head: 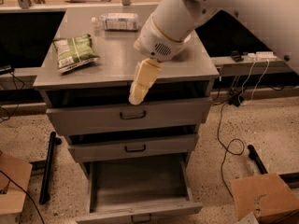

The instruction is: Place green jalapeno chip bag into bottom drawer

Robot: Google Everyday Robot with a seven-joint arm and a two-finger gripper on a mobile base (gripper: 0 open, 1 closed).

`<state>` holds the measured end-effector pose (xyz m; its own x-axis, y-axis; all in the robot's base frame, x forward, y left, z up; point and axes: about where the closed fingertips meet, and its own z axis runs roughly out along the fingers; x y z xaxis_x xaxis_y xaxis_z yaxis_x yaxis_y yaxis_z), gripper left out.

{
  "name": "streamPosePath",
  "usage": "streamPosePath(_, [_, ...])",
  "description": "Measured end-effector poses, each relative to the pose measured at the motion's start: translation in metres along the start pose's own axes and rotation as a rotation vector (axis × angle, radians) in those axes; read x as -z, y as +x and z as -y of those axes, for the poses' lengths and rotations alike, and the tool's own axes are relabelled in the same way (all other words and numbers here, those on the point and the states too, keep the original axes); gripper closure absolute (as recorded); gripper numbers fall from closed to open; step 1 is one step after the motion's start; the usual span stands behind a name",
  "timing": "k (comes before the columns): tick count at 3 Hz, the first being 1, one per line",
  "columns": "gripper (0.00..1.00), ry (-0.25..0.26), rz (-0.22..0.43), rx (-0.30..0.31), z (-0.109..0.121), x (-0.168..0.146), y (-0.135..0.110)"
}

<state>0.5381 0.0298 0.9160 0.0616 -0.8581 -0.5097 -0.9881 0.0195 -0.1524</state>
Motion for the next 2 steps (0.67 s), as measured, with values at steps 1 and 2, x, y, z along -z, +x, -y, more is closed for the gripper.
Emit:
streamPosePath(1, [0.0,-0.017,0.056,-0.025,0.022,-0.032,-0.013])
streamPosePath(2, [0.0,-0.024,0.149,-0.041,0.059,-0.067,-0.033])
